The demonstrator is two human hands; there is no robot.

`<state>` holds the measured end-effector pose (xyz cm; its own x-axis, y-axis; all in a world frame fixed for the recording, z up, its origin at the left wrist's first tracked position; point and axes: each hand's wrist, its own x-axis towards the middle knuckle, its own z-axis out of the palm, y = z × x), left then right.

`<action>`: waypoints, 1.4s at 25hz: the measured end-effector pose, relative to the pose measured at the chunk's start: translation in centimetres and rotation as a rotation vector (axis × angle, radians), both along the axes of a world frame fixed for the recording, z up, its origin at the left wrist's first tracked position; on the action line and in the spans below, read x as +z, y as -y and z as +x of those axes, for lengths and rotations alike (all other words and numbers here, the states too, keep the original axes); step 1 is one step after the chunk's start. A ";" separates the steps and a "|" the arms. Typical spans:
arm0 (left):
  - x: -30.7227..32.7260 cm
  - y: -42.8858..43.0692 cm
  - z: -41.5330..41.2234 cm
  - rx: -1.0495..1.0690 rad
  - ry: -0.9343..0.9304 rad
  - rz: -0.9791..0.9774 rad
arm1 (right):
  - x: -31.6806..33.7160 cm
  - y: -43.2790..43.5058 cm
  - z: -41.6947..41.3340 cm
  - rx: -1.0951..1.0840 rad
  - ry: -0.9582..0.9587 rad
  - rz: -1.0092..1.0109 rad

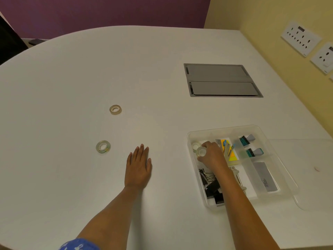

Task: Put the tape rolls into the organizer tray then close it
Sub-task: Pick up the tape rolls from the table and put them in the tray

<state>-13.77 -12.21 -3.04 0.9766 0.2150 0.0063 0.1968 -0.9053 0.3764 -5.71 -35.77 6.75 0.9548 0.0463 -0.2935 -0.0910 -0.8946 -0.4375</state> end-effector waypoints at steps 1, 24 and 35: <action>0.0 0.0 0.0 -0.002 -0.004 -0.002 | -0.3 -0.1 0.0 0.011 -0.025 -0.008; 0.1 0.0 0.0 -0.009 -0.011 0.000 | 1.0 -3.0 0.8 -0.029 0.279 0.157; -0.1 -2.5 3.8 0.024 0.003 0.020 | 0.9 -15.6 4.9 0.297 0.282 0.204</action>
